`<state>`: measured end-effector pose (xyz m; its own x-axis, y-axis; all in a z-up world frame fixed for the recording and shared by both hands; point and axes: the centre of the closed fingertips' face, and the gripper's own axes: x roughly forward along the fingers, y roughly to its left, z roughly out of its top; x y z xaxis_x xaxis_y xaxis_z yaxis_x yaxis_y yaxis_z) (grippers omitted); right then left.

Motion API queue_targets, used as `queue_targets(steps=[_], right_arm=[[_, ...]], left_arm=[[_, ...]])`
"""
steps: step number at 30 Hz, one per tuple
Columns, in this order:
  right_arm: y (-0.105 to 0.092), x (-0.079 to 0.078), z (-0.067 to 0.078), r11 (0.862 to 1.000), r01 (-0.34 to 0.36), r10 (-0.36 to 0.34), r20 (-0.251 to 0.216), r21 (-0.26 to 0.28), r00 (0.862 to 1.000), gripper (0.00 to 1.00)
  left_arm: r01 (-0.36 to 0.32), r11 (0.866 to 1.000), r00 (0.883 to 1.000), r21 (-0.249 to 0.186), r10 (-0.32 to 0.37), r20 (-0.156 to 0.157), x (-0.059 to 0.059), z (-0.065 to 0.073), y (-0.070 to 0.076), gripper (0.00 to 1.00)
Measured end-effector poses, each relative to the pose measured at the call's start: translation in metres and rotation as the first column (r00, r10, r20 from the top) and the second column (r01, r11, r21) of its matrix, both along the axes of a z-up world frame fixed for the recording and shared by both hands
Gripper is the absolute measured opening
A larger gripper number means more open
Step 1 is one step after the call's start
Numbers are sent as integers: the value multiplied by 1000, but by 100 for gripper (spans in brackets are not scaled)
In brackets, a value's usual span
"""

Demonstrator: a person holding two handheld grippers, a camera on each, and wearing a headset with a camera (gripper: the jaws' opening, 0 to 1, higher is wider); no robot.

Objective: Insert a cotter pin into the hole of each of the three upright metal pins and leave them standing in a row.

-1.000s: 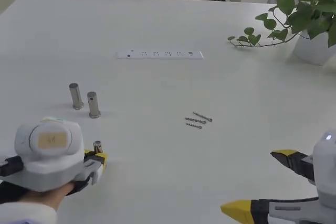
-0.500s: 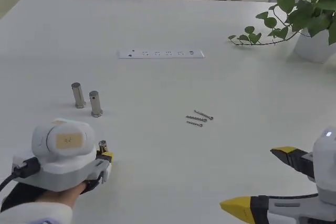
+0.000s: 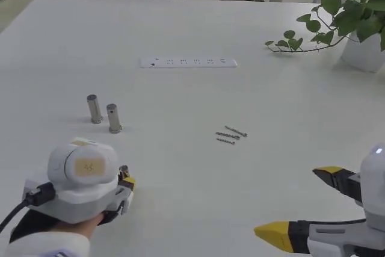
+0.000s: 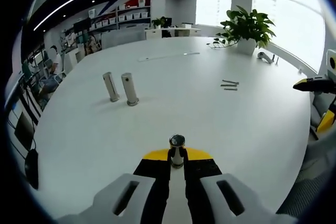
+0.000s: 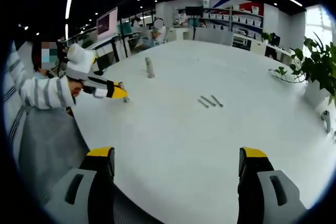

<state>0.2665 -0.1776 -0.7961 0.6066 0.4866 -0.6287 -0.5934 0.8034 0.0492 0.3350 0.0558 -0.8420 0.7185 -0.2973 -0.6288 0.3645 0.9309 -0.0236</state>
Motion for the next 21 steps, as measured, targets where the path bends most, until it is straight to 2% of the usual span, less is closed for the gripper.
queue_targets(steps=[6, 9, 17, 20, 21], right_arm=[[1, 0, -1, 1000, -1, 1, 1, 4, 1000, 99], [1, 0, -1, 1000, -1, 1, 1, 5, 1000, 99], [-1, -1, -1, 1000, 5, -5, -1, 7, 1000, 99], [-2, -1, -2, 1000, 4, -4, -3, 4, 1000, 99], [-1, -1, -2, 1000, 4, -4, -4, 4, 1000, 99]], left_arm=[[14, 1000, 1000, 10, -14, -1, -1, 0, 1, 7], [43, 998, 999, 45, -43, 5, -1, 1, 1, 7], [89, 994, 996, 68, -89, 5, -3, 2, 0, 8], [115, 990, 993, 82, -115, -7, -4, 0, 1, 8], [120, 989, 993, 84, -119, -25, -6, -1, 1, 9]])
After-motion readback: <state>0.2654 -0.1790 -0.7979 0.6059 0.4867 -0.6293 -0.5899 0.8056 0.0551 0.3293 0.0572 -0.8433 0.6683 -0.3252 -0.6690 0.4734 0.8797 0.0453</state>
